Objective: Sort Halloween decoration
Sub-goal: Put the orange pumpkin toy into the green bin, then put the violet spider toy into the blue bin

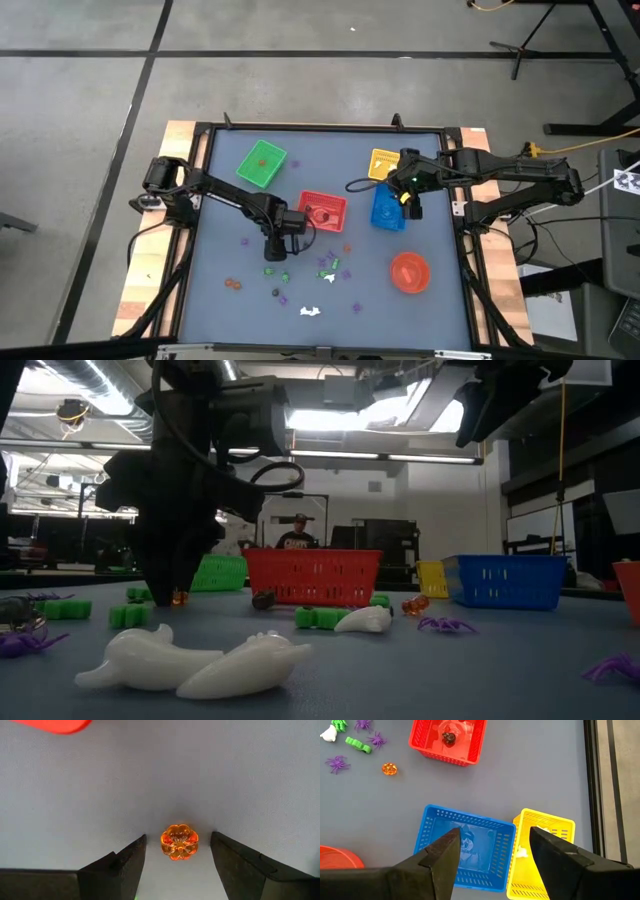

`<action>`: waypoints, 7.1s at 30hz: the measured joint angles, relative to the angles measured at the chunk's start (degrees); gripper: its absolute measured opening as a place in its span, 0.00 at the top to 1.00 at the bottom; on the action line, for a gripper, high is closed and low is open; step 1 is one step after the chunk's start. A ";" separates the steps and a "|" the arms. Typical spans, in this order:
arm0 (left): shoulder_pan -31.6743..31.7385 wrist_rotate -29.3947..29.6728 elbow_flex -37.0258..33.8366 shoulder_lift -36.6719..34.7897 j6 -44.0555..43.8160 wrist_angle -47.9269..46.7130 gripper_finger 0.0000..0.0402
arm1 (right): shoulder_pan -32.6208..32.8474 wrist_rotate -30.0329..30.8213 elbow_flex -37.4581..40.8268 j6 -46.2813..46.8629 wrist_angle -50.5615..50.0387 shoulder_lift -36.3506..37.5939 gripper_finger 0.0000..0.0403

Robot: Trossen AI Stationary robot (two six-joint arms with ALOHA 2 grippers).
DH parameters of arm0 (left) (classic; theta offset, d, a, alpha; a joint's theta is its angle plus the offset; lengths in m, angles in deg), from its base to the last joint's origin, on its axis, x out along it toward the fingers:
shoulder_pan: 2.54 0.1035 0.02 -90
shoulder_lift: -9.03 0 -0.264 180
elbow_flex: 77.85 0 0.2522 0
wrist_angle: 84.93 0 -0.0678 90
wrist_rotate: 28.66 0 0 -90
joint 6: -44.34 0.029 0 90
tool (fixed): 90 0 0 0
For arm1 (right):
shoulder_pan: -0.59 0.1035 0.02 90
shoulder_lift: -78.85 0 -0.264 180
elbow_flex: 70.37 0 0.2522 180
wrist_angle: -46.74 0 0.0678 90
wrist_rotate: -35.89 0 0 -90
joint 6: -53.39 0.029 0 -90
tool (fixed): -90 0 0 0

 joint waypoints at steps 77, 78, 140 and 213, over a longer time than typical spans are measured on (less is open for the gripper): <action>16.69 13.06 -0.13 -24.49 6.44 -8.40 0.78 | 0.02 -0.02 0.00 -0.02 2.99 -0.02 0.41; 18.10 13.18 -0.12 -24.53 7.25 -8.41 0.78 | 0.00 -0.02 0.00 -0.02 2.98 -0.02 0.41; 39.76 13.16 -0.04 -23.96 13.88 -7.96 0.48 | 0.02 -0.02 0.00 -0.02 2.97 -0.02 0.41; 41.58 3.65 29.16 8.18 18.47 -3.37 0.53 | 0.00 0.00 0.00 -0.22 5.11 -0.02 0.41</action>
